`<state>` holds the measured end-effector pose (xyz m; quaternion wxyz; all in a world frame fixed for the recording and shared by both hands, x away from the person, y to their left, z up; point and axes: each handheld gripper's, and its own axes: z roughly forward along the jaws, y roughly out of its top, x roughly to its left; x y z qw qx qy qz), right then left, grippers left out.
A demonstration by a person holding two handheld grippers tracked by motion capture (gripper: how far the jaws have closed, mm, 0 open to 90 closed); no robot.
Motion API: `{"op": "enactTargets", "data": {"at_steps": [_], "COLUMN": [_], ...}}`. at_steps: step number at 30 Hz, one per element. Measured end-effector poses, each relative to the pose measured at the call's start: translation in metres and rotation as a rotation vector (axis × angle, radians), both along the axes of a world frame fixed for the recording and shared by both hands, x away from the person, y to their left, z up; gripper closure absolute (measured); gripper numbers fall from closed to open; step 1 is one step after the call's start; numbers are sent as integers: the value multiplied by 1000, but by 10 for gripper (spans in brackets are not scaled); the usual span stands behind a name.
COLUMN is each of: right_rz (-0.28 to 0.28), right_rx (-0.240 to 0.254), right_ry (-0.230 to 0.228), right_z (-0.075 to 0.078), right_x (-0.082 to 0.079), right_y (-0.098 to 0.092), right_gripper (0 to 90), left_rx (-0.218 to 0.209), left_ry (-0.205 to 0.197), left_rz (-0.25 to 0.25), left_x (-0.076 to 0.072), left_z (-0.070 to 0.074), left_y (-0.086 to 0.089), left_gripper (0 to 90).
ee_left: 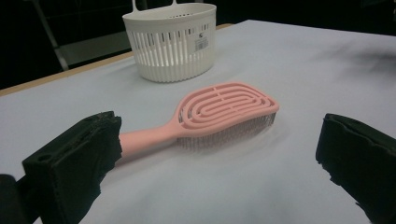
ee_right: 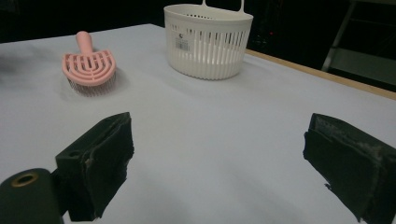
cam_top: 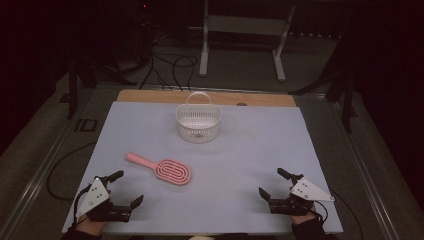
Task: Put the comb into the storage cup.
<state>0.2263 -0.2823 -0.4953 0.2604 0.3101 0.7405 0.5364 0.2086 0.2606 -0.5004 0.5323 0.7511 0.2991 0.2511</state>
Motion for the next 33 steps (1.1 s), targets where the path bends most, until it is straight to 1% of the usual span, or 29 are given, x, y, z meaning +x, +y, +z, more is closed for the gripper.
{"op": "enactTargets", "data": {"at_steps": [1,6,9,10,17,23,27,31,33], "right_rz": [0,3,0,-3,8,8,7,6,8], "right_rx": [0,0,-1,-1,-5,-8,-1,1,0], "right_ry": [1,-3,-4,2,10,1,1,0,1], "right_z": [0,0,0,0,-2,0,1,1,1], "right_x": [0,-1,-1,-1,1,-2,-2,-2,-2], "right_y": [0,0,0,0,0,3,4,5,6], "right_gripper": [80,80,80,80,80,80,80,80,80], "left_rx": [-3,10,9,0,4,-1,-19,-19,-11], "left_ry": [0,-1,0,-2,8,-1,-4,-8,-3], "left_rz": [1,-7,-7,-4,-9,-6,1,1,-3], "left_x": [0,1,1,2,2,0,-1,-1,-1], "left_z": [0,0,1,2,2,6,9,11,12], "left_y": [0,-1,-2,-2,-2,0,3,2,1], "left_gripper": [0,0,0,0,0,0,0,0,0]}}
